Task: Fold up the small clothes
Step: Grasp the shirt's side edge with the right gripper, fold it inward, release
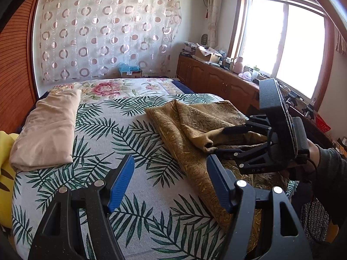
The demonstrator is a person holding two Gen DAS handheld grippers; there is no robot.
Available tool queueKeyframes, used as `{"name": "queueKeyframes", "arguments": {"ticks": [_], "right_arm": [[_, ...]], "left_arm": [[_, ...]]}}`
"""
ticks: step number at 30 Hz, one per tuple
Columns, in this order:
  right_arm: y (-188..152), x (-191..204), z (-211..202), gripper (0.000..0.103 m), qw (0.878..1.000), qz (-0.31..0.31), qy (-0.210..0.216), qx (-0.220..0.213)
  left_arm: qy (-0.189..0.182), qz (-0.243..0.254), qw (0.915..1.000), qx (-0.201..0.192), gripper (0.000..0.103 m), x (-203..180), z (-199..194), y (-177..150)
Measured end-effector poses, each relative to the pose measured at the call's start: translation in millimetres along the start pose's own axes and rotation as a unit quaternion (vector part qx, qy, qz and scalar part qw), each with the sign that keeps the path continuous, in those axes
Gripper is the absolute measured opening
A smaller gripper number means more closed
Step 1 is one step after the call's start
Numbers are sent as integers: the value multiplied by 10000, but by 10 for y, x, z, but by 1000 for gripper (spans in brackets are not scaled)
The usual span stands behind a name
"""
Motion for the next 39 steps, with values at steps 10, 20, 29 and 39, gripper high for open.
{"name": "queueKeyframes", "arguments": {"ticks": [10,20,29,39], "right_arm": [[16,-125,50,8,9989,-13,460,-9],[172,-702,-229,3,9971,498,-74,-563],[297,-1594,-43,3,9781,1719,-1053,-512],[-20,-1767,-26,27,9644,2230,-1402,-248]], "left_arm": [[-40,-5,10000,80,70,-35,48,-49],[-63,-10,9999,112,70,-33,75,-70],[-91,28,9998,190,70,-63,123,-94],[-131,67,9996,259,70,-100,160,-111]]}}
Point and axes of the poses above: each gripper's, at about its wrist camera, not at the fingertips, and z roughly the way its jaws point, x to its left, y to its top, the point moved 2 cm from there along z, roughly the way its jaws point, and after that the axes turned 1 degree about z, right-handed, at the moved point
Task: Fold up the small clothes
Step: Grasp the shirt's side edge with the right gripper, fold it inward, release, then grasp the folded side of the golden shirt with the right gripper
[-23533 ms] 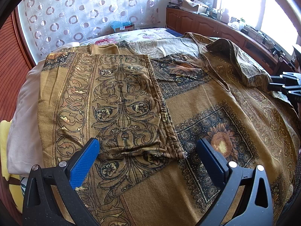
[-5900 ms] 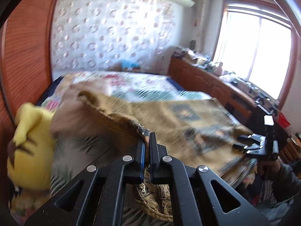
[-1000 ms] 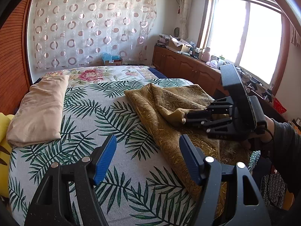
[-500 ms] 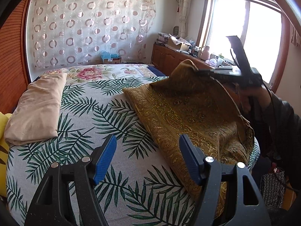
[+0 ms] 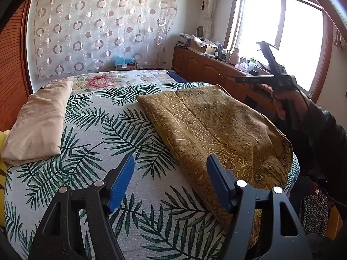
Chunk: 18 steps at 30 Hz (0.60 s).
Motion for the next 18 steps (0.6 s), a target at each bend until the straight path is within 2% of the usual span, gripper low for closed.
{"name": "queueKeyframes", "arguments": {"ticks": [2,5,7,13,18], "right_arm": [[-110,29,-127,39,9998,-74,172,-35],[-315,-40,-369,51,9989,-54,463,-17],[-473,-32,-502,52,9965,-33,839,9],[-870,46,-801,52,9940,-75,1094,-55],[-1118,6,-884,53,9963,-208,828,21]], "left_arm": [[-14,11,10000,3,70,-17,6,7],[-16,57,10000,-5,70,-50,11,18],[-18,87,10000,16,70,-74,21,25],[-58,151,9999,55,70,-142,48,29],[-122,214,9996,156,70,-214,111,-26]]}}
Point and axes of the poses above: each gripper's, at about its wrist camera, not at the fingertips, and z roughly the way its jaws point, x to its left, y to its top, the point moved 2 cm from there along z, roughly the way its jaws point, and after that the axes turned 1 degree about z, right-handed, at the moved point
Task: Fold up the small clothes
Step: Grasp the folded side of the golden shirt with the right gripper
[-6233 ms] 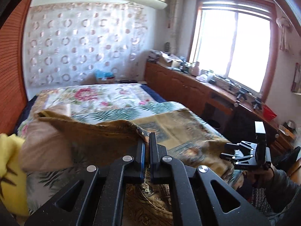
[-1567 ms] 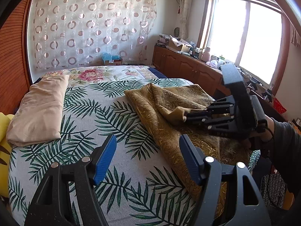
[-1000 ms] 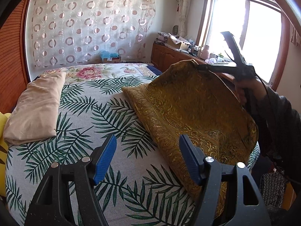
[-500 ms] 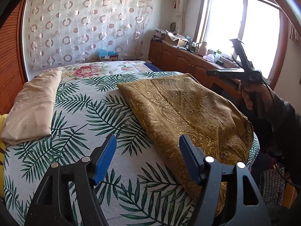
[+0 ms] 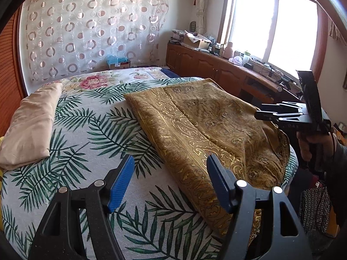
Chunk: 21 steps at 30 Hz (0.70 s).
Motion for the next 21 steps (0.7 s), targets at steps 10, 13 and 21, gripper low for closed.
{"name": "queueKeyframes", "arguments": {"ticks": [10,13,21], "right_arm": [[-394,-207,-265,52,9986,162,-482,127],[-487,-283,-273,53,9980,295,-515,227],[-597,-390,-392,52,9965,709,-283,329]], "left_arm": [[-130,16,9993,339,70,-125,175,-157],[-181,74,9990,412,70,-187,212,-191],[-215,128,9978,617,70,-262,303,-288]]}}
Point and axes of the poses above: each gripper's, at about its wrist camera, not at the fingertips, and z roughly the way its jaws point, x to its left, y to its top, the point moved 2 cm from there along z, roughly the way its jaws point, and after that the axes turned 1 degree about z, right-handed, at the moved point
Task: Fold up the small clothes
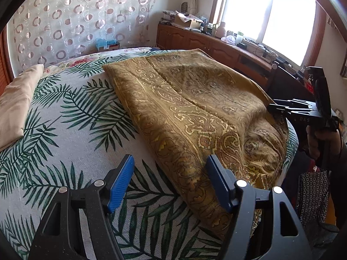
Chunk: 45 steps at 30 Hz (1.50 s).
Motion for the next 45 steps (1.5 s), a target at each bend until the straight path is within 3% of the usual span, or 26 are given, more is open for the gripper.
{"name": "queueKeyframes", "arguments": {"ticks": [12,18,23,29,33,40,42,45], "right_arm": [[-191,135,-61,52,9997,96,162,131],[-232,209,-80,35,9997,-38,237,74],[-274,134,-105,8,9993,33,360,25],[-322,94,-130,7,9983,257,510,-76],[-348,53,-106,7,9975,422,563,-26],[-325,131,-113,12,9988,187,443,33],[-315,127,-112,7,9985,206,497,26],[-290,108,-171,5,9974,331,622,-152]], "left_arm": [[24,-3,9999,129,70,4,-20,-112],[5,-44,9999,146,70,17,-49,-135],[-151,-62,9997,161,70,12,-84,-164],[-522,-64,9983,259,36,-50,-105,-192],[-537,-9,9980,339,26,-107,-91,-190],[-687,-63,9968,407,23,-118,-99,-191],[-812,-125,9960,360,6,-102,-122,-176],[-891,-149,9958,138,4,-93,-219,-104]]}}
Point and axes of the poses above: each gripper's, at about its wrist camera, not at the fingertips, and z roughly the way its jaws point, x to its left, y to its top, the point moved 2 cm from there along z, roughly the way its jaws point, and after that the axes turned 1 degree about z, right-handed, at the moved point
